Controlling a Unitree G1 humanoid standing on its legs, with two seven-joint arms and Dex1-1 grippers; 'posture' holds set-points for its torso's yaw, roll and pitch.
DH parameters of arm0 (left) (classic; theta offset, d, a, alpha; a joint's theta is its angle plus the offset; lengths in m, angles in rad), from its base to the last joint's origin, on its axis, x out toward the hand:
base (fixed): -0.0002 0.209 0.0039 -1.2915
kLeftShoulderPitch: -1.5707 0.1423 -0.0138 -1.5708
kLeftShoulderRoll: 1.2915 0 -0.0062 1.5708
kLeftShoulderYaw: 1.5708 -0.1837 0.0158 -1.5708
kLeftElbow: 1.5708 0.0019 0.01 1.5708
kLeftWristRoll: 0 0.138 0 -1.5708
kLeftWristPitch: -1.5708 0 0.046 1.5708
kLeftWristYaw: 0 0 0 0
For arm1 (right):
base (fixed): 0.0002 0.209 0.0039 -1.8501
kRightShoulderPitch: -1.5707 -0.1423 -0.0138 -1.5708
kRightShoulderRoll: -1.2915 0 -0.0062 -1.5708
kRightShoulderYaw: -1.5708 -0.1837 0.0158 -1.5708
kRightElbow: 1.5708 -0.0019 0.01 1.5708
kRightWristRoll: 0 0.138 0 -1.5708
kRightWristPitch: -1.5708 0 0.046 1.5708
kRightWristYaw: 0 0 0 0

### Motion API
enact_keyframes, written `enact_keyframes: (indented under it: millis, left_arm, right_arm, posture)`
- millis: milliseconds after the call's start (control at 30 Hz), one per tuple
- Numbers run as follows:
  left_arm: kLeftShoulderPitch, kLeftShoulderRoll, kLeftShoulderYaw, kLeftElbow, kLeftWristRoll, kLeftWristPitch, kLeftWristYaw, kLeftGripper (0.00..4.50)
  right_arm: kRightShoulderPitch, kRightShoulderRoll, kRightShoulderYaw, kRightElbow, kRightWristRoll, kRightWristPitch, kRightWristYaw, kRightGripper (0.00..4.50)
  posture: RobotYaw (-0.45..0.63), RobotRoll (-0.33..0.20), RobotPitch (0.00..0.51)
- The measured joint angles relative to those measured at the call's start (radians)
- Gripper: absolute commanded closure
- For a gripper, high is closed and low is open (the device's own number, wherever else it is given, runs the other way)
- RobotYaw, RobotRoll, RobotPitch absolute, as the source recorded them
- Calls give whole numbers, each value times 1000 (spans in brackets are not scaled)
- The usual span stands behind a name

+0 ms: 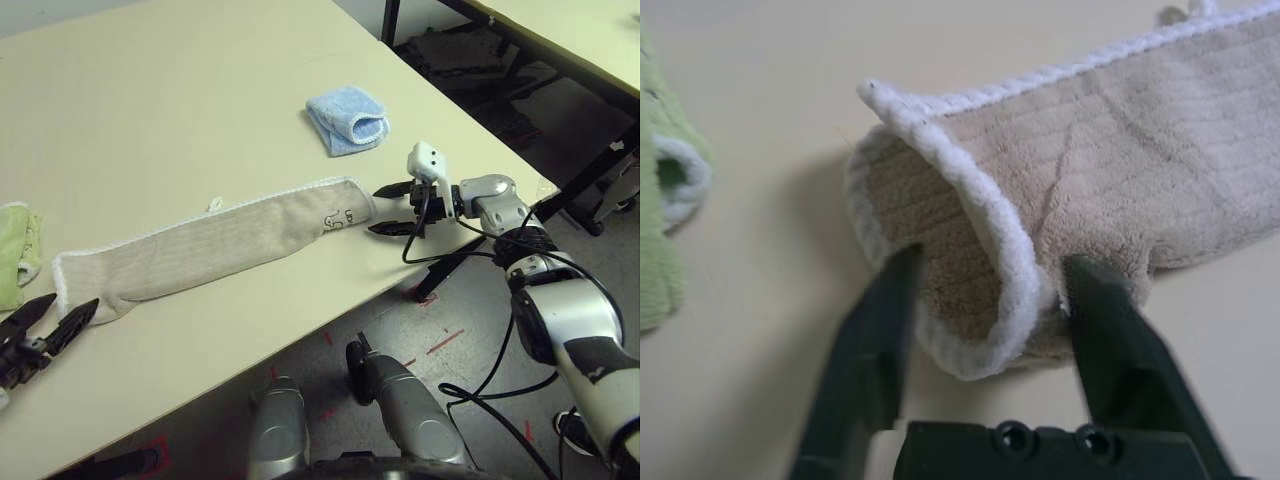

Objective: Fold the towel and set it aside.

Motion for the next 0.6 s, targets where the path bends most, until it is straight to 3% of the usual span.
enact_keyframes:
  millis: [167, 333, 600]
  left_arm:
    - [15, 2, 0, 5, -15, 1, -11, 4438]
    - [40, 2, 3, 9, -26, 1, -16, 4500]
    - [60, 15, 10, 31, -29, -4, -27, 4500]
  right_arm:
    - [0, 5, -1, -3, 10, 24, 1, 2694]
    - [0, 16, -3, -5, 31, 32, 3, 4382]
    - [0, 7, -2, -6, 36, 27, 15, 4451]
  posture:
    - [16, 0, 234]
    - [16, 0, 232]
    - [9, 0, 231]
